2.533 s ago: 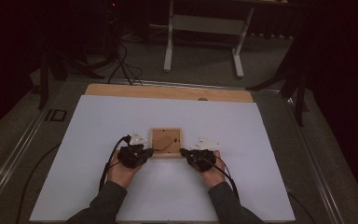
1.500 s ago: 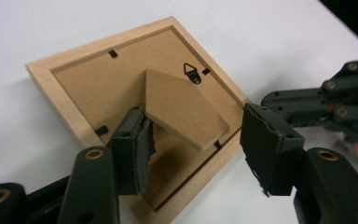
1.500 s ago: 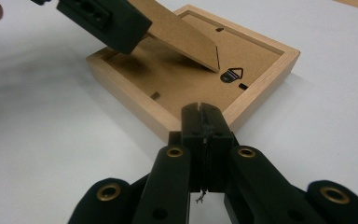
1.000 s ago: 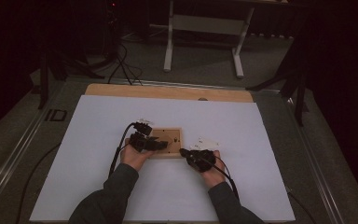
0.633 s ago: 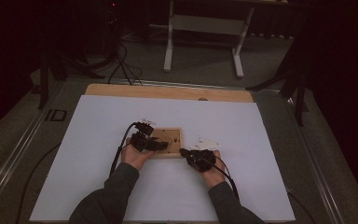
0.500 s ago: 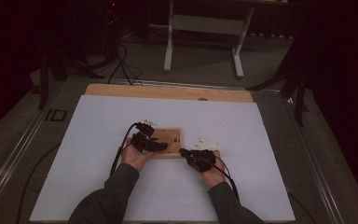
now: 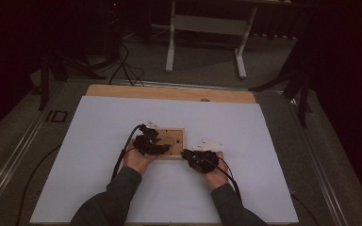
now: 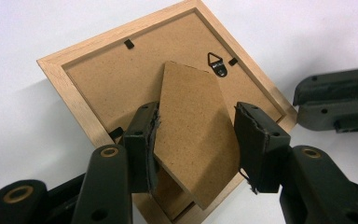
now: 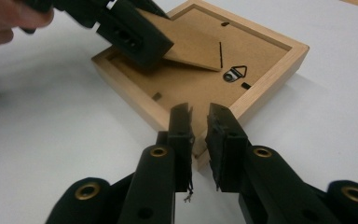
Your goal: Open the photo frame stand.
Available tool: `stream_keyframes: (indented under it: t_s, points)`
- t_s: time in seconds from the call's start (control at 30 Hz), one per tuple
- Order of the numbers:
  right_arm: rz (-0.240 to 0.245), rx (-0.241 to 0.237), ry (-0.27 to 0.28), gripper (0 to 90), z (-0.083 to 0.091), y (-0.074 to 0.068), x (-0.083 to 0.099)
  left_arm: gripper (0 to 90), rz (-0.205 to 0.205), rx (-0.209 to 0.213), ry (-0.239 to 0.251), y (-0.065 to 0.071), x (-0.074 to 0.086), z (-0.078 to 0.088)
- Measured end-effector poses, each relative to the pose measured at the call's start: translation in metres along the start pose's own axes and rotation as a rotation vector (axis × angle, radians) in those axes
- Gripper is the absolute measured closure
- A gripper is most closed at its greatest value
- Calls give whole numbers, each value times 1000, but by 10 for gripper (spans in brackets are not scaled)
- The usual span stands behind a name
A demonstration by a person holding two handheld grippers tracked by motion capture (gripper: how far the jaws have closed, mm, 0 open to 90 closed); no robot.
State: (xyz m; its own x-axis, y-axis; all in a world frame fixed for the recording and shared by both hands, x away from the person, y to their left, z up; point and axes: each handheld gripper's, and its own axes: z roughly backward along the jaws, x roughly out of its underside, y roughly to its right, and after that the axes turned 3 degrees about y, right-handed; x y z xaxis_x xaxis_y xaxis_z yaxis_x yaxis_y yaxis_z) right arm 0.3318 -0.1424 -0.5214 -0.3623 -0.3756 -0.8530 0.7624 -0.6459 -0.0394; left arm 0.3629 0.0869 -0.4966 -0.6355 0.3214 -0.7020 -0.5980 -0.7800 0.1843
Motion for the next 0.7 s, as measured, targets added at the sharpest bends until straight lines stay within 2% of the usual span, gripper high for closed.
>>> stream_keyframes:
  t_s: [0.4,0.7]
  points:
    - [-38,2,31,718,11,6,-9,524,-74,-46,60,13,6,7]
    - [-60,16,41,702,16,12,-12,525,-157,-72,99,24,13,14]
